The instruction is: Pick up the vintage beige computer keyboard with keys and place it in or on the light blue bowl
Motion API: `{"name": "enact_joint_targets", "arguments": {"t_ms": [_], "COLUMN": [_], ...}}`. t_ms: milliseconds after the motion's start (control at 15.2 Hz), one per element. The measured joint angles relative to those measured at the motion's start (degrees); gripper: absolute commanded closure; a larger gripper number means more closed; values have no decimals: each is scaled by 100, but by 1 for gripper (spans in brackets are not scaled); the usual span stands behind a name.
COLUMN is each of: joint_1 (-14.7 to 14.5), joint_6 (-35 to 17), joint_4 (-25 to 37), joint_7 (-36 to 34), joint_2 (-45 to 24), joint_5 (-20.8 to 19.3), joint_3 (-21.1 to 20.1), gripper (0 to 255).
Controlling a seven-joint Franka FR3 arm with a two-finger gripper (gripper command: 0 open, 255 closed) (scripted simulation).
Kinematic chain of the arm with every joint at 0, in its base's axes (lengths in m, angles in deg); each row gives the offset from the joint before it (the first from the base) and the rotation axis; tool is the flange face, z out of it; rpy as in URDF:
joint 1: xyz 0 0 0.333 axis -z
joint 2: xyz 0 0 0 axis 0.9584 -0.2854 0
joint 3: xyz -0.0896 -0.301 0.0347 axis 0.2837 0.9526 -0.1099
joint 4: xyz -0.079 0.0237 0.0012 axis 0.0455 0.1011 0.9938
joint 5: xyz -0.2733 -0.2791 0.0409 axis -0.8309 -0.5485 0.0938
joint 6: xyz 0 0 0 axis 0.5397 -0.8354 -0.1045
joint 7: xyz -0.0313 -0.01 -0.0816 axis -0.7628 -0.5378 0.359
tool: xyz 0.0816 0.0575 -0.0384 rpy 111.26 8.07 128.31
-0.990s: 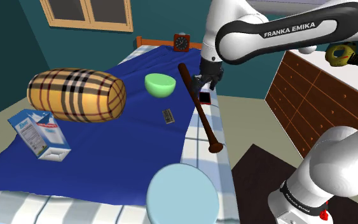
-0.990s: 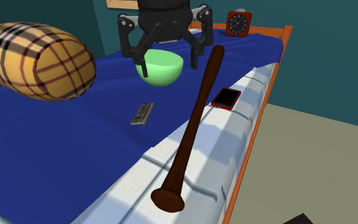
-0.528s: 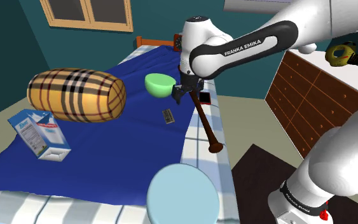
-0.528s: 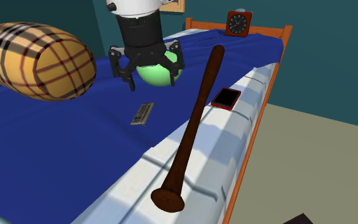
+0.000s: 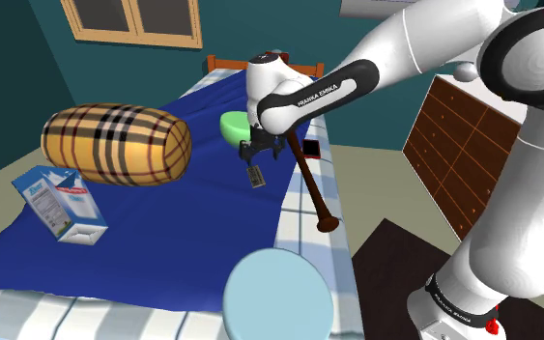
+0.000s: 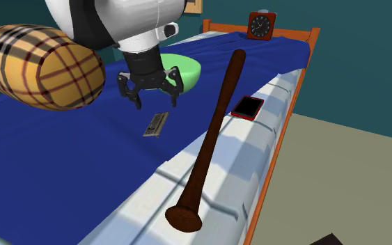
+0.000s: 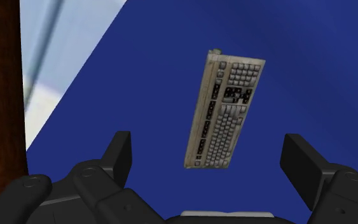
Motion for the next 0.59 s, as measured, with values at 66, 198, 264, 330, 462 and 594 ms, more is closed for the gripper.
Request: {"name": "enact_joint_targets", "arguments": {"t_ms": [66,198,264,330,462,594], "joint_1": [-44,-91,-105,-116,-128,-130], "joint_6": [-17,-53,-82,-122,-208,-312], "joint_4": [186,521,588,620,645,641], "joint_7": [-146,-330,-377,-413,-457,-484], "joint_2": [-237,-653,-760,-840,-957,-1061], "joint_5": [-79,-192,-224,-253,-297,-340], "joint_3": [13,67,85,99,120,145], "gripper": [0,0,0,0,0,0]}}
